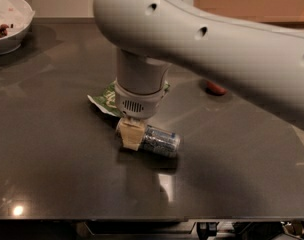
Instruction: Place redbull can upright
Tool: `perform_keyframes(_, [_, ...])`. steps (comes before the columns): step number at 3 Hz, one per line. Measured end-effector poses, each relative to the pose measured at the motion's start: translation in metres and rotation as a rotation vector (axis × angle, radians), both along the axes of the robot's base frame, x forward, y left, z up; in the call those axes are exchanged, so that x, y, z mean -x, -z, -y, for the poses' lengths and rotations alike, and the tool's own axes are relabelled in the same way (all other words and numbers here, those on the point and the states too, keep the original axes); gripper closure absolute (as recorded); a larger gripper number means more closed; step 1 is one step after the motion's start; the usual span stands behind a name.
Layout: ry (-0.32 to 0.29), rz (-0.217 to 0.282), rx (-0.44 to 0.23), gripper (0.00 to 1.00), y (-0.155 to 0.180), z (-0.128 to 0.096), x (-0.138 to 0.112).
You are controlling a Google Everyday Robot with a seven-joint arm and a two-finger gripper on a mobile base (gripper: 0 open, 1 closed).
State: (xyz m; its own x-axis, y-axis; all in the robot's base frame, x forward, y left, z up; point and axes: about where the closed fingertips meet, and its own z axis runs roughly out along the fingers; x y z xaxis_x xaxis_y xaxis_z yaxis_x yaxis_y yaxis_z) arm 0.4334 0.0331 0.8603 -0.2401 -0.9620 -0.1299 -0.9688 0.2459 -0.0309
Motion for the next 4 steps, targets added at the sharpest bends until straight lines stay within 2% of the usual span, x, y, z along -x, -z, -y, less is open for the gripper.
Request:
perform_keyframes(1, [-0.014,0.025,-0.19,1.0,-0.028,0.015,-0.007])
perform_keyframes(3, [-0.025,0.113,-0.579,1.0,-0.063,0.051,-0.02])
perform_keyframes(4, [-0.074,0.142,-0.77,1.0,-0.077,0.059,-0.019])
